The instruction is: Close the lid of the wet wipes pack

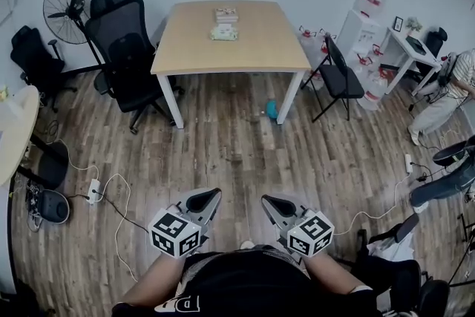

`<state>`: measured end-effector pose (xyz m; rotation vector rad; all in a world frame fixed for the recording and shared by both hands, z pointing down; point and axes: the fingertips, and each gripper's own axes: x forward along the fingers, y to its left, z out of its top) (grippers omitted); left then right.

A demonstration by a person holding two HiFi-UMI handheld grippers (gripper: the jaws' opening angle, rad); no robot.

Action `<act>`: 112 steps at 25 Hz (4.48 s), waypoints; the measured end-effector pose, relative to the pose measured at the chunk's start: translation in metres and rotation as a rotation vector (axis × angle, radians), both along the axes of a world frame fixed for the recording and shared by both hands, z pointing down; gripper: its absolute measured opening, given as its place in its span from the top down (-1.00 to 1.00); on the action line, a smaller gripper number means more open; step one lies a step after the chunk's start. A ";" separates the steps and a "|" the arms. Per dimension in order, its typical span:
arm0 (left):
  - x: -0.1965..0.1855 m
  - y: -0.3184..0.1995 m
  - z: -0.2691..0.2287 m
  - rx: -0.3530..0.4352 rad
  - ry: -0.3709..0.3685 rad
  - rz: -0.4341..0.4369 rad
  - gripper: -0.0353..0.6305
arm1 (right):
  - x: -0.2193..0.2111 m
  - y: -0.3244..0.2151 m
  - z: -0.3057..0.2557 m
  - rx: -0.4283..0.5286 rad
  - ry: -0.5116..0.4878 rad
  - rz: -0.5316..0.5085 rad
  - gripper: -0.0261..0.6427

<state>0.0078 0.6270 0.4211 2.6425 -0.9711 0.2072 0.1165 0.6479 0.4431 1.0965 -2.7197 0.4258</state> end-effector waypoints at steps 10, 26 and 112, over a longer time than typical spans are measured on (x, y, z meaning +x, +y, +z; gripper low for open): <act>0.037 -0.009 0.003 -0.017 -0.008 -0.053 0.84 | 0.031 -0.004 -0.002 0.027 -0.013 -0.090 0.91; 0.058 -0.049 0.025 -0.082 -0.039 -0.075 0.84 | 0.063 -0.054 0.022 -0.078 -0.073 -0.060 0.91; 0.048 -0.821 0.040 -0.122 -0.109 -0.153 0.84 | 0.047 -0.850 0.027 -0.123 -0.092 -0.151 0.91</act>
